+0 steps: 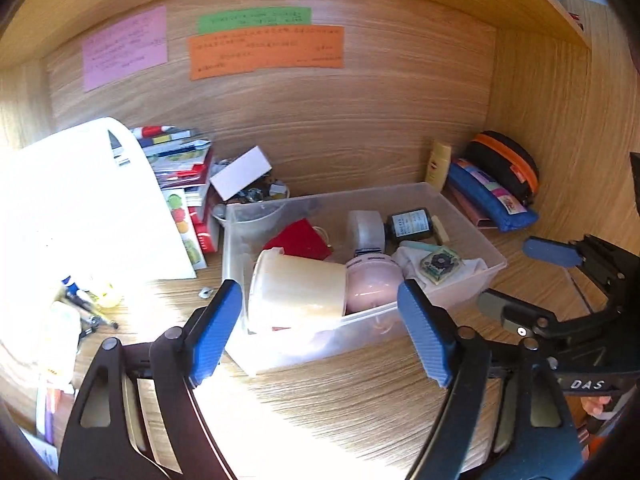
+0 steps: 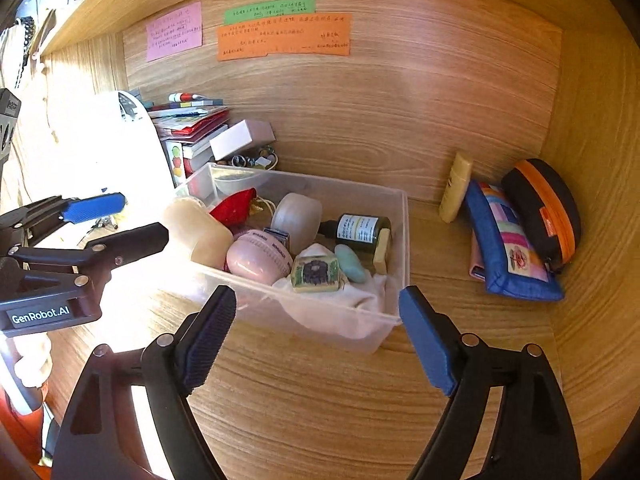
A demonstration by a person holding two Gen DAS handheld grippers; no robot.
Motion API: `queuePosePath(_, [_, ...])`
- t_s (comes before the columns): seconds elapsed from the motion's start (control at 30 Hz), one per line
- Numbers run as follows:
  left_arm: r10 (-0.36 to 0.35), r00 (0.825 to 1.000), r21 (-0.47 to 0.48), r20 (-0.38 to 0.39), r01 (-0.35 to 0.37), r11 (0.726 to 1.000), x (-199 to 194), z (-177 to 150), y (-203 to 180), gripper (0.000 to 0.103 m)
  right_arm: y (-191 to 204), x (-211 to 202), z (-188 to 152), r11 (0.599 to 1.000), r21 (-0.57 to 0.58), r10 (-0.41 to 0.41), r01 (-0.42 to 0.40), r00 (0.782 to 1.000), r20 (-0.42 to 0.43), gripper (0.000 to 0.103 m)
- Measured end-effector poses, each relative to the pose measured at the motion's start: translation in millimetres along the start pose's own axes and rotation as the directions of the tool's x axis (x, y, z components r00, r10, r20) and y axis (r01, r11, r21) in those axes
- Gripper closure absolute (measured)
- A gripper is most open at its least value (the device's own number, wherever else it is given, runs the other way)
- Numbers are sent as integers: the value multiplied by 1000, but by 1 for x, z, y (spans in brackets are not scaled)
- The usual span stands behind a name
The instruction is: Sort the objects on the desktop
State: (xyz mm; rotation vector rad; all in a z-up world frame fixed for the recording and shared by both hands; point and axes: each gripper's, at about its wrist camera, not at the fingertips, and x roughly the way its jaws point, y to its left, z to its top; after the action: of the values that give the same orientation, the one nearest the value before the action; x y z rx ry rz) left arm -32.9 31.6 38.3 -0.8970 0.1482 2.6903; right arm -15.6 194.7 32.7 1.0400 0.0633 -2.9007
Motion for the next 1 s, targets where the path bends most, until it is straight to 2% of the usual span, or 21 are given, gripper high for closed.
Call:
queuePosePath(0.1, [7,1000,-16,-10,-7,1000,-1,-3,0,22,0,-3,-4,1000,17,1,-1,1000,4,15])
queuePosePath(0.17, [15,1000,-31,-10,-15,999,-1,-5,1,10,0,-5,-6,1000,25,-5,5,1000,6,15])
queuePosePath(0.2, [16,1000,-33,-3,-16,999,0,-5,1,8,0,-5,-7,1000,28,-7,7,1000,7,15])
queuePosePath(0.47, [28,999,-26,-25,-29,999,8,-9,1,8,-1,-8,-9,999,46,-4,3,1000,1,14])
queuePosePath(1.0, [3,998,-27,-68,-5,1000,22,-12,2,8,-5,7,-11,998,63,-8,11,999,-40,14])
